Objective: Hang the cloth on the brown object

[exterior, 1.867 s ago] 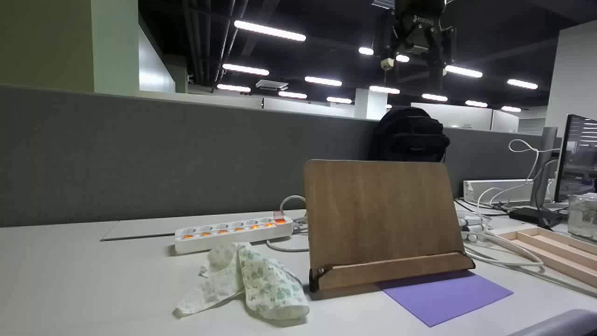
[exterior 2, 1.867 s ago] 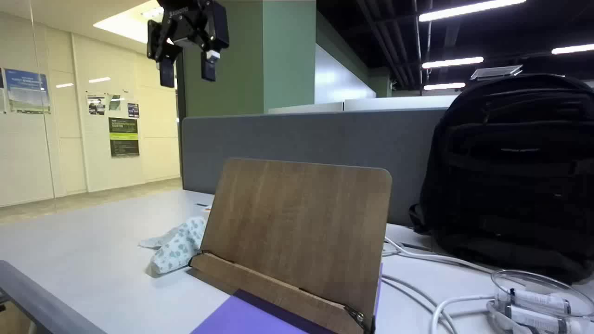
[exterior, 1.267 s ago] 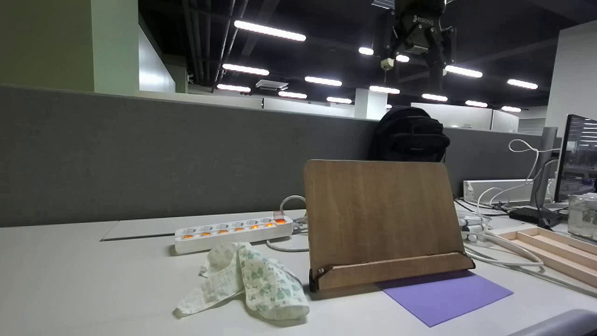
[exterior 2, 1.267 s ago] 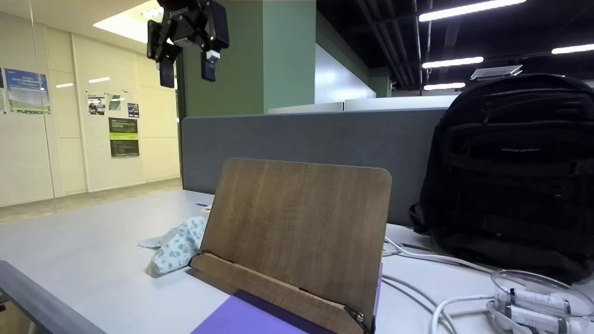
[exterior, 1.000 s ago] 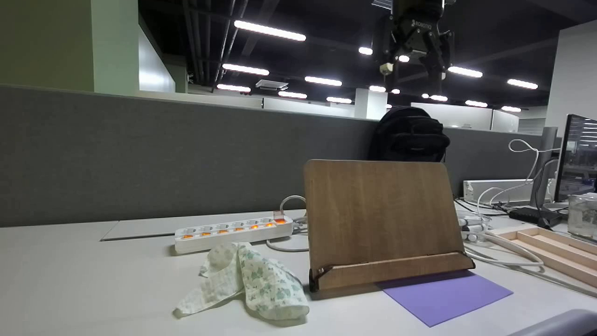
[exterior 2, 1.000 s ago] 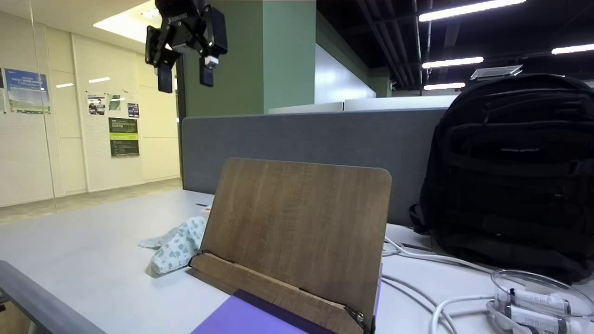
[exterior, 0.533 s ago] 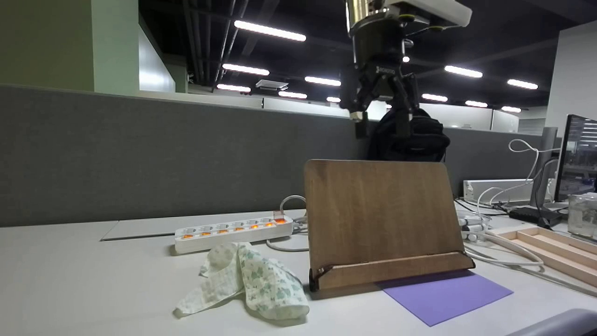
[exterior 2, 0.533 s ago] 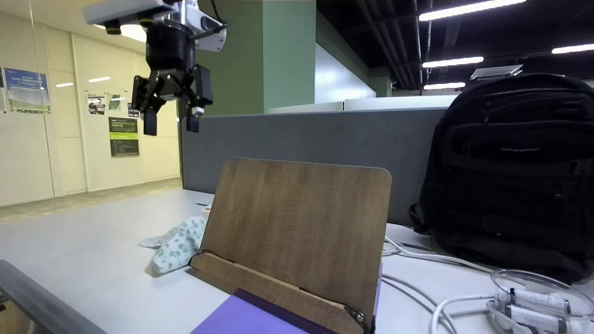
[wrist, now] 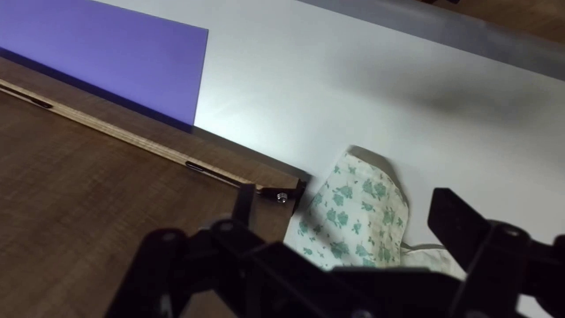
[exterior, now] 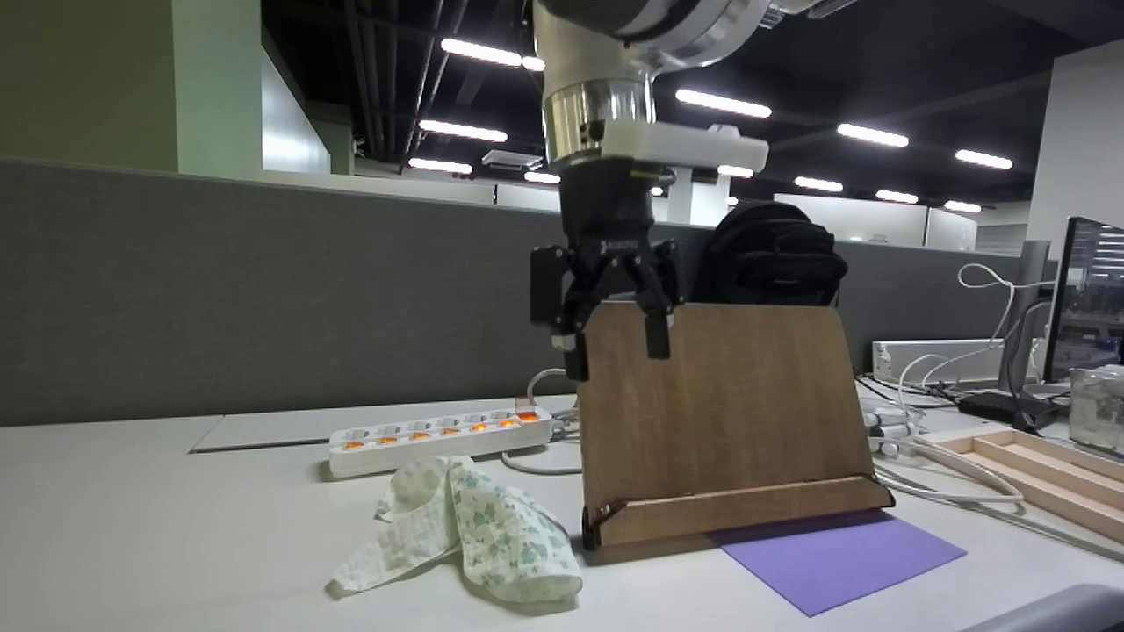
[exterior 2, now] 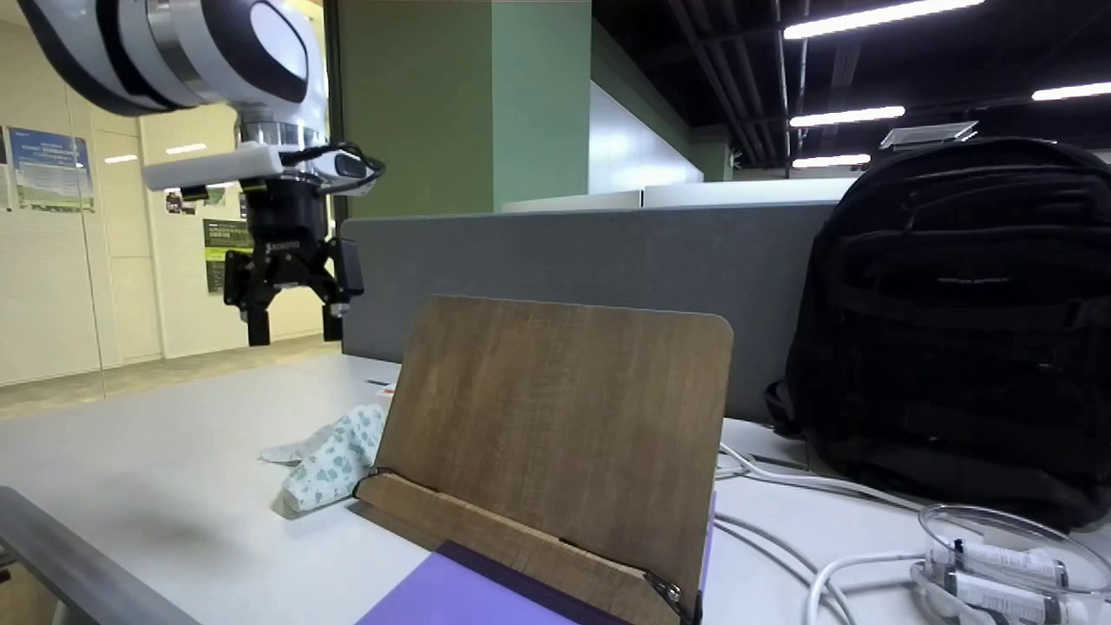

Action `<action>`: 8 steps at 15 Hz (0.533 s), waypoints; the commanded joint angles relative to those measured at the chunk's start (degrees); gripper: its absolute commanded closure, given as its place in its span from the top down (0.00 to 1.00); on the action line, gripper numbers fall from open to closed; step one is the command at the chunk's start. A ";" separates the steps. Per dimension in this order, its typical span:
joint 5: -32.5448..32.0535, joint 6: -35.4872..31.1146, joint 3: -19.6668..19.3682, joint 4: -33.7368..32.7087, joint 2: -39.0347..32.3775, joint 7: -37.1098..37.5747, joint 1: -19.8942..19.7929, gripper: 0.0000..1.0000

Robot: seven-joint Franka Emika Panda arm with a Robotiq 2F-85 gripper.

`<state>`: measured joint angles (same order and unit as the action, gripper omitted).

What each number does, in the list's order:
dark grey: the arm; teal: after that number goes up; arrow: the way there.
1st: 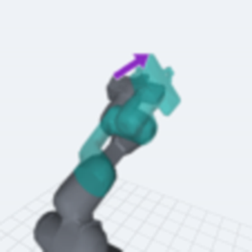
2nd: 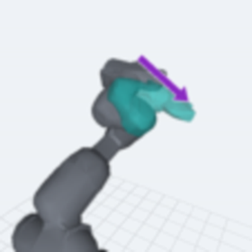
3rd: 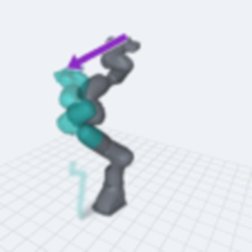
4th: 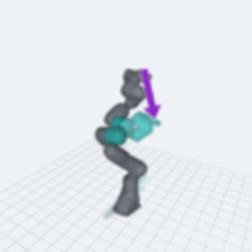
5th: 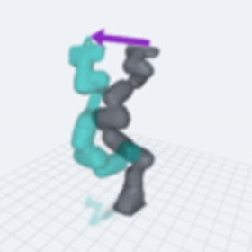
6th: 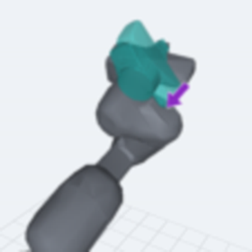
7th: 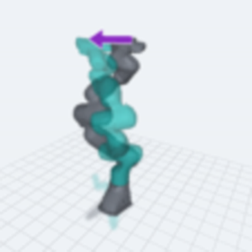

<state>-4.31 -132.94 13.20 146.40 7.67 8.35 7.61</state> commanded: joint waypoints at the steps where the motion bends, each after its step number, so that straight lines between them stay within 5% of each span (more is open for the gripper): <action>1: -2.28 -4.97 0.20 -1.96 -7.12 4.94 1.10 1.00; 8: -5.39 -11.85 -2.01 -3.59 -17.00 7.76 2.99 1.00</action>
<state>-7.20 -143.55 12.80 144.71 -5.94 12.39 8.92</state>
